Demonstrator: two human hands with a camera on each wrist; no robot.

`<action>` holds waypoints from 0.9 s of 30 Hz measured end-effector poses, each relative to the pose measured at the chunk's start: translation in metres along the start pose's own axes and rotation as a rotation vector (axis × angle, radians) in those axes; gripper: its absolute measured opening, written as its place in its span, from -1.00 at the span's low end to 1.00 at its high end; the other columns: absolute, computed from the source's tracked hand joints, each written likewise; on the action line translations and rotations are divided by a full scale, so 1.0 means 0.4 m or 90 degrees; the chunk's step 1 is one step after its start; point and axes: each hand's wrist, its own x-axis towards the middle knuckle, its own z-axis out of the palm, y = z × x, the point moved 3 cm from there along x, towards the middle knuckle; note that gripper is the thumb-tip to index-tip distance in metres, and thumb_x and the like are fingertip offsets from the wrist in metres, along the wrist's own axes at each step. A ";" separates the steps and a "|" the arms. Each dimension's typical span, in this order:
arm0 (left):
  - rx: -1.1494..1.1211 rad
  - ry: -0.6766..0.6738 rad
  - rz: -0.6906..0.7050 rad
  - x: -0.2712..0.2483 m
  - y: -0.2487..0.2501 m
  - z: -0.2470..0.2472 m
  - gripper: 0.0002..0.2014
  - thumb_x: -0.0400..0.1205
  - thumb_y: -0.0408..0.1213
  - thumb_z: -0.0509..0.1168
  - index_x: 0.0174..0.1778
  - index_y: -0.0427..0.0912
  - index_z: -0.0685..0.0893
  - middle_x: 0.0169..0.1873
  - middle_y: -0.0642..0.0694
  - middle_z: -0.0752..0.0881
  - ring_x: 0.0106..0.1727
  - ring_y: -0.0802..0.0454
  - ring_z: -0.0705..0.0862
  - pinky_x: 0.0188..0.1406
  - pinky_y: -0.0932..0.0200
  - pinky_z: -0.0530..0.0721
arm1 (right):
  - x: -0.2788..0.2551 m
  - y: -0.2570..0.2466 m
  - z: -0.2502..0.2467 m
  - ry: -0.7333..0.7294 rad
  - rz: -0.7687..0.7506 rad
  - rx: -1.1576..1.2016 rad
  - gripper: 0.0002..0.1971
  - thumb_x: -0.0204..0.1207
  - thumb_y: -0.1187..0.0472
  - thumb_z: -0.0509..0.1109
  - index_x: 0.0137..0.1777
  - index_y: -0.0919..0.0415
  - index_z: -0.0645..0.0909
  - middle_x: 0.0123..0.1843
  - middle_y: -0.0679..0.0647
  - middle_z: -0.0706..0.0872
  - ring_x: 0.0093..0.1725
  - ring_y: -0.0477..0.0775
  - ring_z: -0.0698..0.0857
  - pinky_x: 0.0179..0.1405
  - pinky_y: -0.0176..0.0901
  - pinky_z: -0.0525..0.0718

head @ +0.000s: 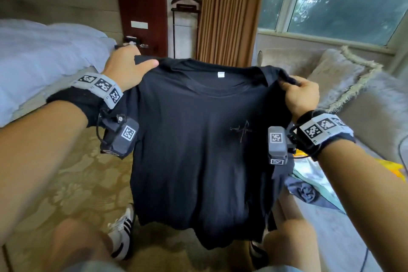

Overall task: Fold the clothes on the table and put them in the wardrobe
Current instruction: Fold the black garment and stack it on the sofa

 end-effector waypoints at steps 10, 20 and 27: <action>0.179 -0.170 -0.123 0.049 -0.158 0.357 -0.78 0.77 -0.29 0.08 0.22 -0.40 0.34 0.07 -0.47 0.65 0.11 -0.46 0.61 -0.13 -0.10 0.39 | 0.064 0.265 0.207 -0.117 0.113 -0.233 -0.68 0.57 0.34 0.30 0.24 0.21 0.76 0.21 0.31 0.77 0.29 0.35 0.69 0.31 -0.01 0.60; 0.320 -0.155 -0.184 0.144 -0.294 0.599 -0.78 0.70 -0.16 0.28 0.09 -0.23 0.71 0.06 -0.34 0.63 0.14 -0.34 0.60 -0.05 -0.05 0.49 | 0.199 0.510 0.356 -0.212 0.232 -0.412 -0.51 0.51 -0.17 0.37 0.28 0.13 0.73 0.25 0.26 0.75 0.23 0.36 0.70 0.17 0.04 0.64; 0.251 -0.237 -0.308 0.154 -0.360 0.776 -0.90 0.64 -0.46 0.31 0.03 -0.41 0.60 0.01 -0.45 0.71 0.11 -0.36 0.68 -0.11 -0.06 0.58 | 0.243 0.661 0.468 -0.342 0.339 -0.457 -0.36 0.51 -0.19 0.47 0.31 0.39 0.64 0.26 0.31 0.71 0.25 0.29 0.68 -0.01 -0.02 0.55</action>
